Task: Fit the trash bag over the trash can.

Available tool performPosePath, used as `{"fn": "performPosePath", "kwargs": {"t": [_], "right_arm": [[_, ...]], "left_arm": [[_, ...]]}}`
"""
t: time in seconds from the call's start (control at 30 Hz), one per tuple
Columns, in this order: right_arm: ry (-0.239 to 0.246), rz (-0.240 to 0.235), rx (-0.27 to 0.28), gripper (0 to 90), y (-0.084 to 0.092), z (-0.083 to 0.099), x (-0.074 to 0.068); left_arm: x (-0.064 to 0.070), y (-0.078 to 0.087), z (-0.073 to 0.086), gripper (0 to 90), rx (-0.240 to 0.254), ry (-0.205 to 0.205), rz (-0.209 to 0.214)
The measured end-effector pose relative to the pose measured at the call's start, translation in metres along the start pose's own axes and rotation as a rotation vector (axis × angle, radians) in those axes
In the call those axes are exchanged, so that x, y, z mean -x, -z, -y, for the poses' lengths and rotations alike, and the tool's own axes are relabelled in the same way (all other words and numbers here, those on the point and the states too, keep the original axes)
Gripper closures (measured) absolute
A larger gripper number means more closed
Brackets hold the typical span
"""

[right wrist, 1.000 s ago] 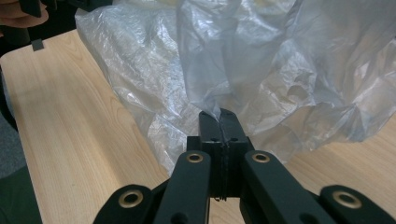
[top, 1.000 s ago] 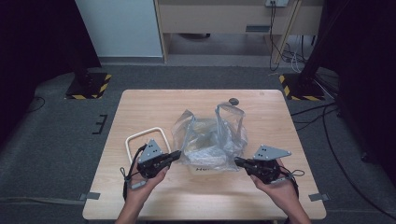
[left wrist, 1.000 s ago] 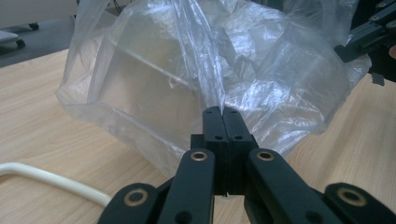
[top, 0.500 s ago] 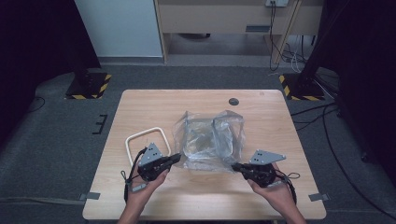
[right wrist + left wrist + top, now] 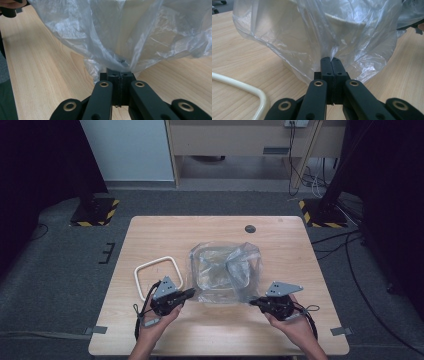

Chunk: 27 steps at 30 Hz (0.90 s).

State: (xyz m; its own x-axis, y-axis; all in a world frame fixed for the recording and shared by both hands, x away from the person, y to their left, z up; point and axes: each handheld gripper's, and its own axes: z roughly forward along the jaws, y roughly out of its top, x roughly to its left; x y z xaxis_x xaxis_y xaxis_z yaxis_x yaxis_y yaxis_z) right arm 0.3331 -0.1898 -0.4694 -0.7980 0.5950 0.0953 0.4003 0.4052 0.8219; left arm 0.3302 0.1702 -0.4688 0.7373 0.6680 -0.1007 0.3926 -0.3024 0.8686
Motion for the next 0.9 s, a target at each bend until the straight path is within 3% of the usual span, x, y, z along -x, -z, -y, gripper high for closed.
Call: {"fn": "performPosePath", "kwargs": {"t": [0.27, 0.7, 0.9], "right_arm": [[-0.001, 0.002, -0.020, 90.0, -0.007, 0.000, 0.003], [-0.023, 0.012, -0.029, 89.9, -0.010, 0.001, 0.009], [-0.027, 0.021, -0.021, 78.6, -0.004, 0.004, 0.006]], "left_arm": [[-0.003, -0.006, 0.005, 90.0, -0.042, -0.007, -0.013], [-0.008, -0.016, 0.009, 90.0, -0.059, 0.007, -0.025], [-0.006, -0.011, 0.009, 81.8, -0.036, -0.006, -0.040]]}}
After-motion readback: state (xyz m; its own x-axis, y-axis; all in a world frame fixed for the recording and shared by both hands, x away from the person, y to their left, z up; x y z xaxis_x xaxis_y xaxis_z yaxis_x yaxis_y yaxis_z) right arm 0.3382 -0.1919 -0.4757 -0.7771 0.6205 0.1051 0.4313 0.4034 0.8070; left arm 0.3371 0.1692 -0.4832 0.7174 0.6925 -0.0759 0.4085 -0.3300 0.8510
